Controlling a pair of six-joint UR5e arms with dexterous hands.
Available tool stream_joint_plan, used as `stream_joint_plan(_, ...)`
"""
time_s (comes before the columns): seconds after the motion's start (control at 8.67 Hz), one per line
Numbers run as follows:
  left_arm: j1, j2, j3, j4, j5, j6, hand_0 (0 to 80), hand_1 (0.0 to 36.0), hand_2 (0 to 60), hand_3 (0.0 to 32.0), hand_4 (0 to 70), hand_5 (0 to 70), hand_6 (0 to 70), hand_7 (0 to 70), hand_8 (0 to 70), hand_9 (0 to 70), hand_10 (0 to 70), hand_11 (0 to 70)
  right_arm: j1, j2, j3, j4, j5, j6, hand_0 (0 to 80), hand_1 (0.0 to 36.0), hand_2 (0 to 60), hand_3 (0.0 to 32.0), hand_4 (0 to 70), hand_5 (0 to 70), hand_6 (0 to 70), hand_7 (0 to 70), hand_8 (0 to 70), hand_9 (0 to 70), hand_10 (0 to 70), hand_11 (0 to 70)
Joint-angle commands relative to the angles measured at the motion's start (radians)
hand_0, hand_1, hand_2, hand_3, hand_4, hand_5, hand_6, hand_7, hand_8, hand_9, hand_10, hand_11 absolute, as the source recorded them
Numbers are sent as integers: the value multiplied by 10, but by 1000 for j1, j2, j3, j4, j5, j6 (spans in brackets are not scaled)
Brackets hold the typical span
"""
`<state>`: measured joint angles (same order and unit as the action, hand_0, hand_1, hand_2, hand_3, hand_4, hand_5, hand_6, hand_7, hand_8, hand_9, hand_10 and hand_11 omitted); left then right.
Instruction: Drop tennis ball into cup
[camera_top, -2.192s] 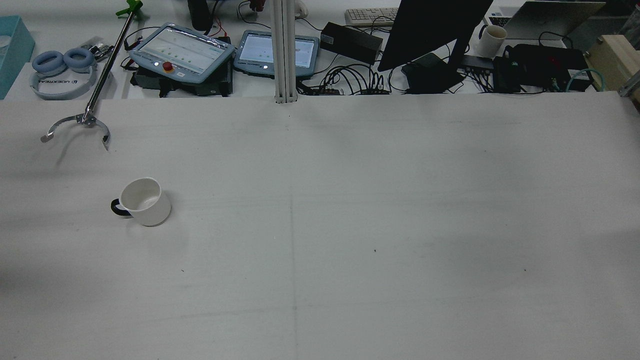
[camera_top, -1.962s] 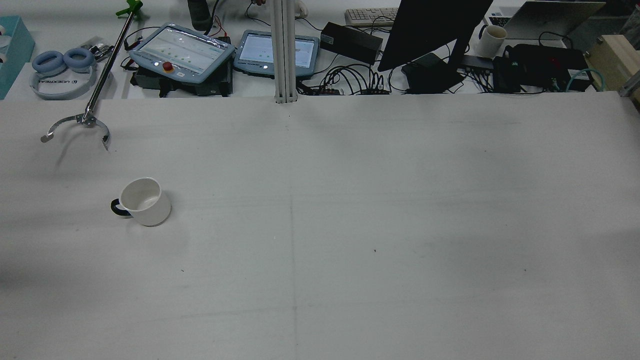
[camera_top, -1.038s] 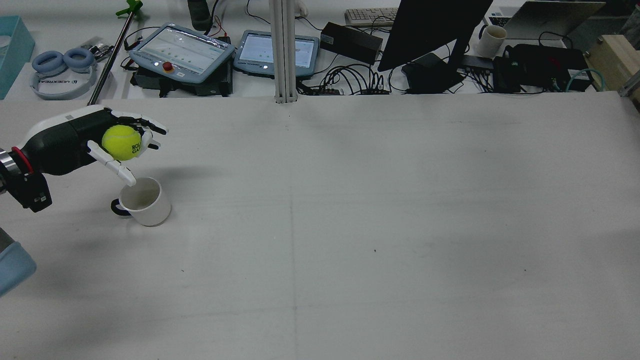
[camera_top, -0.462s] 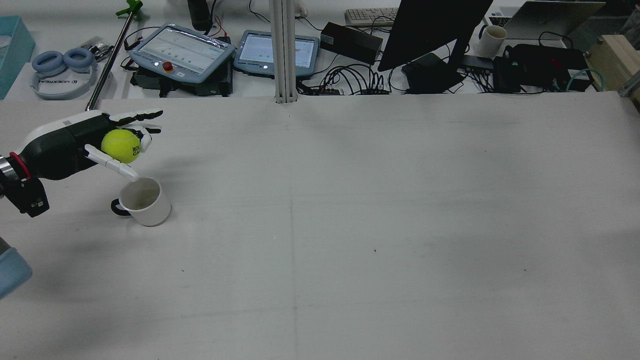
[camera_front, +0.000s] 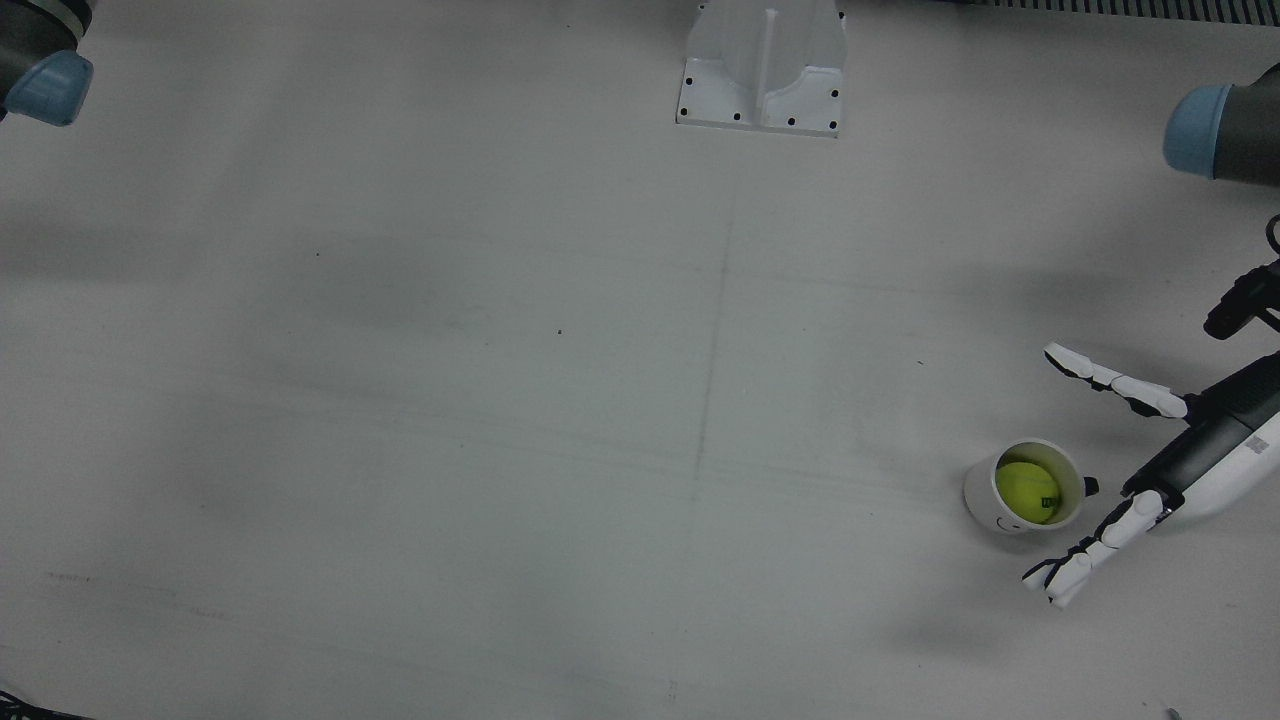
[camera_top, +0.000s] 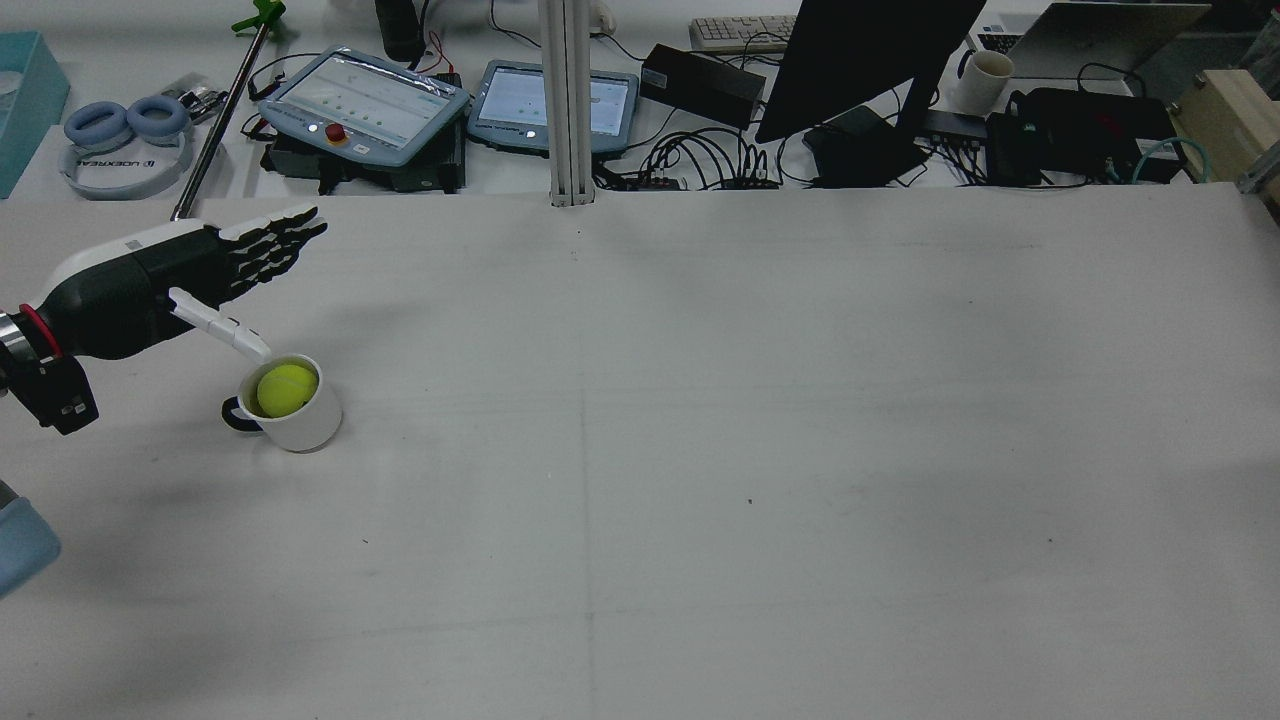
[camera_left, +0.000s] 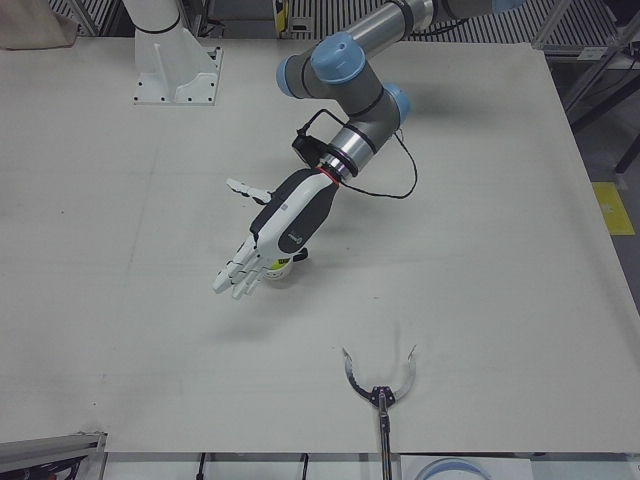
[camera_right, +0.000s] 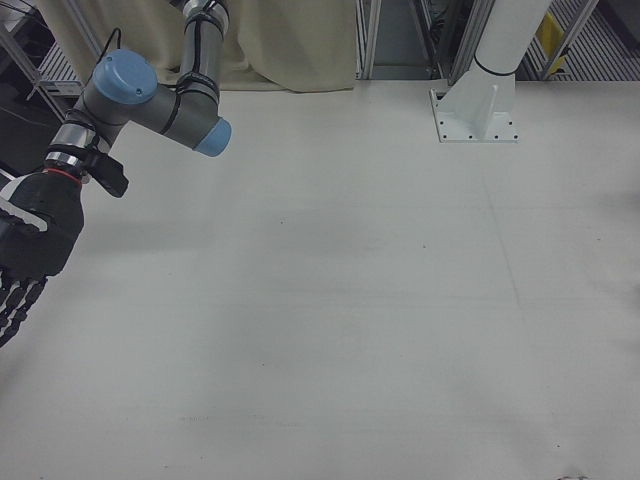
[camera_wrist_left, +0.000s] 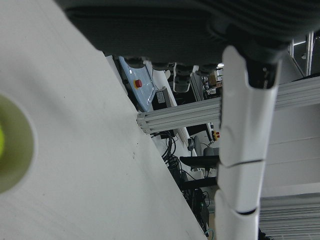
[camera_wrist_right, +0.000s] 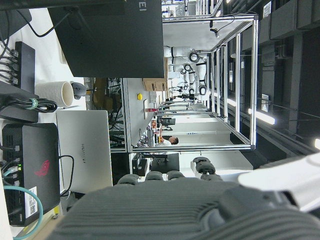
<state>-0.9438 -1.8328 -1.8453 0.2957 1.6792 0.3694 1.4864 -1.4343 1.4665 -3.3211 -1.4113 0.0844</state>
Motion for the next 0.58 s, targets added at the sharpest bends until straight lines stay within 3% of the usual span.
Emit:
stream_joint_plan(0.0,-1,20,-8,-21,5,-7,622,273,0,0,0,36,3,131,0,12,0,0,0,0,0,0,0,0,0,0,0,0,0,0,0,0,0,0,0,0)
stream_joint_plan(0.12,-7,18,-9,-47,5,-26,572,211,0,0,0,28,8,122,0,10,0,0,0,0,0,0,0,0,0,0,0,0,0,0,0,0,0,0,0,0)
stream_joint_plan(0.23,-33,14,-6,-73,-9,-84,227,31,0,0,0,0,0,117,0,9,0,0,0,0,0,0,0,0,0,0,0,0,0,0,0,0,0,0,0,0)
stream_joint_plan(0.35,-90,-11,-3,-52,-48,-90,0,0,0,0,0,0,0,108,0,7,0,0,0,0,0,0,0,0,0,0,0,0,0,0,0,0,0,0,0,0)
stream_joint_plan(0.46,-137,-37,23,-24,-76,-90,0,0,0,0,0,0,0,117,0,9,0,0,0,0,0,0,0,0,0,0,0,0,0,0,0,0,0,0,0,0)
